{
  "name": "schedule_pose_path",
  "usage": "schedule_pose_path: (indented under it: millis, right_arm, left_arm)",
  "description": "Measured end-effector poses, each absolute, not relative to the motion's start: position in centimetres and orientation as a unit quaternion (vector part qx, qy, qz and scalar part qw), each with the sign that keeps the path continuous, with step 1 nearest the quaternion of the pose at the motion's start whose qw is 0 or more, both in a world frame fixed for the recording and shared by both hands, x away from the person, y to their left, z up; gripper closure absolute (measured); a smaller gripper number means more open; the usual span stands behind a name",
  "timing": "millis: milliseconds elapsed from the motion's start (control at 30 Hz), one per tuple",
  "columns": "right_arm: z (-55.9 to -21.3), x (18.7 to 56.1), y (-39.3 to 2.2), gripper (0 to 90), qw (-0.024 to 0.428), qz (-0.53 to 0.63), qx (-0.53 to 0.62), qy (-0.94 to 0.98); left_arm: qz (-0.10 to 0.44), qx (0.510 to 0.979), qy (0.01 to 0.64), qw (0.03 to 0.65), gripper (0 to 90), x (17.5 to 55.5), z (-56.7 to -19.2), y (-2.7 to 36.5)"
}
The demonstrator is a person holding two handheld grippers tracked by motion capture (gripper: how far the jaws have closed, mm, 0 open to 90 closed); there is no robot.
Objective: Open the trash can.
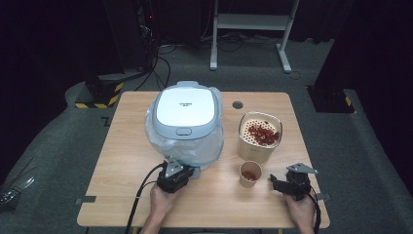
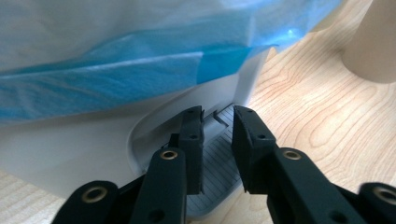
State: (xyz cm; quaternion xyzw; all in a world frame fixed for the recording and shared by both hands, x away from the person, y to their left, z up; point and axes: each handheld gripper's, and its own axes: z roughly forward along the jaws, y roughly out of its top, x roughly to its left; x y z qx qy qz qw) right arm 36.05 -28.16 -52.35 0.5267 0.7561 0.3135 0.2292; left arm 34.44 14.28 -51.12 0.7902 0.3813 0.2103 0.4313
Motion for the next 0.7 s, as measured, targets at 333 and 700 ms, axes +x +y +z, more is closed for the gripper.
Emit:
schedule_pose_path:
  millis: [333, 700]
  right_arm:
    - [-52.36, 36.03, -28.13, 19.9, 0.229, 0.314, 0.528, 0.755]
    - [-52.36, 36.03, -28.14, 19.9, 0.229, 0.314, 0.528, 0.755]
  left_arm:
    - [0.212, 0.786, 0.379, 0.44, 71.2, 34.29, -51.51, 14.4]
    - [0.23, 0.788, 0.371, 0.435, 70.4, 34.05, -51.7, 14.23]
